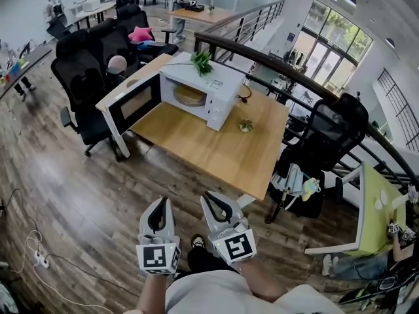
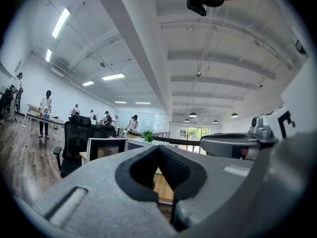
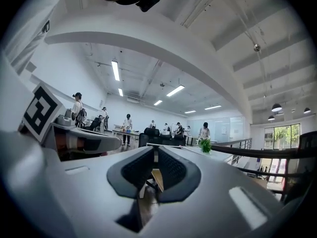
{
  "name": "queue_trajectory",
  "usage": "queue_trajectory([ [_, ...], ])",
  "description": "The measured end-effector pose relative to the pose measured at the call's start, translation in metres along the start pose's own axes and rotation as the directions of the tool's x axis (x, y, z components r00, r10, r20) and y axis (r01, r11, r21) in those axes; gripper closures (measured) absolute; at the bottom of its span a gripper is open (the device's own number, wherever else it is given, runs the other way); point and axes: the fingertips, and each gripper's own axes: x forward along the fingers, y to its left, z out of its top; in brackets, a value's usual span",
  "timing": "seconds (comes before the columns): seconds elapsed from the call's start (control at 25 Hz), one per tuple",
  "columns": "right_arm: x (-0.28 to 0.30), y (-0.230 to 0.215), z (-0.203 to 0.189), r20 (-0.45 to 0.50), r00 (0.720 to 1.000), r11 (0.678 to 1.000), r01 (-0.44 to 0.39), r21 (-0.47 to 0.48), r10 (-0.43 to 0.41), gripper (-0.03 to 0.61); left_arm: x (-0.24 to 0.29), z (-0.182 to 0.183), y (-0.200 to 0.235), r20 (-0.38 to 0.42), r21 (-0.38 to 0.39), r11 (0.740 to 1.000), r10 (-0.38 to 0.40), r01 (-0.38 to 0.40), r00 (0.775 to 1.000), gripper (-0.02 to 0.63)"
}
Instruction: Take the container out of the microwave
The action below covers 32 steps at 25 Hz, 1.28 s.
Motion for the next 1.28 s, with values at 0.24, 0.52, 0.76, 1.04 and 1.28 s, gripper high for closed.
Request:
queue_trajectory([
  [0.24,0.05,-0.041,0.003,0.04,0.998,0.999,-0.05,-0.009,0.05,0.535,0.059,0.009,0.01,0.007,0.018,0.999,0.03,-0.03,1.0,0.611],
  [0.52,0.082,-0.079,-0.019,0.033,0.994,0.994,-0.104,0.029,0.103,0.531,0.108,0.004,0.012,-0.021,0.026,0.998,0.065,-0.064,0.998,0.611],
  [0.76,0.101,-0.104,-0.03,0.045,0.993,0.991,-0.112,0.069,0.109,0.528,0.136,-0.006,0.015,-0.064,0.034,0.996,0.079,-0.077,0.995,0.611],
  [1.04,0.134,-0.117,-0.048,0.02,0.991,0.989,-0.133,0.059,0.132,0.52,0.165,-0.015,0.035,-0.082,0.037,0.995,0.095,-0.092,0.992,0.611],
  [1.28,0.181,-0.122,-0.056,-0.015,0.988,0.988,-0.153,0.021,0.153,0.517,0.206,-0.016,0.065,-0.066,0.008,0.996,0.086,-0.085,0.994,0.611],
])
